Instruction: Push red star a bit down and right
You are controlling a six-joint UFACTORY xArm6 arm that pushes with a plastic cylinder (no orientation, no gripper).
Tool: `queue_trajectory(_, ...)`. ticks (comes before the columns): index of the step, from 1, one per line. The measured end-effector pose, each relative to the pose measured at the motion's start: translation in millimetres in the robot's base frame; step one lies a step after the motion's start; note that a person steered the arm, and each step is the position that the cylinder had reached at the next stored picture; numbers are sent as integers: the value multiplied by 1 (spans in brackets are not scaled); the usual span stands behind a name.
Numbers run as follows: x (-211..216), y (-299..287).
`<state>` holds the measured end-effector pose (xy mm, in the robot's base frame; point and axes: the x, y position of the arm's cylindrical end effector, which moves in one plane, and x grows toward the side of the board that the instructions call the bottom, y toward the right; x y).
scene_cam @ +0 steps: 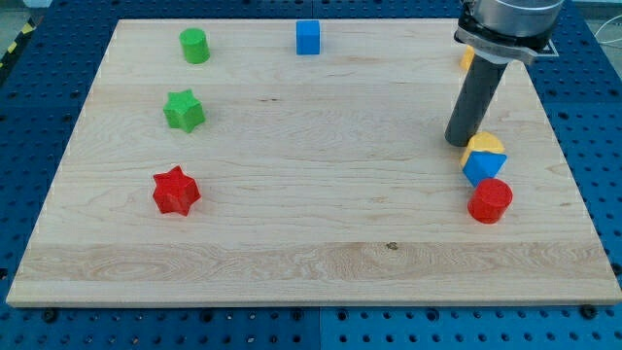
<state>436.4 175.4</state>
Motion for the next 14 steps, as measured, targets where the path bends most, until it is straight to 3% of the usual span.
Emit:
queue_trajectory(4,18,0)
queue_trajectory(6,-6,-27)
queue_trajectory(7,-18,-69)
queue_trajectory(12,-1,-324)
queue_trajectory(14,40,-398)
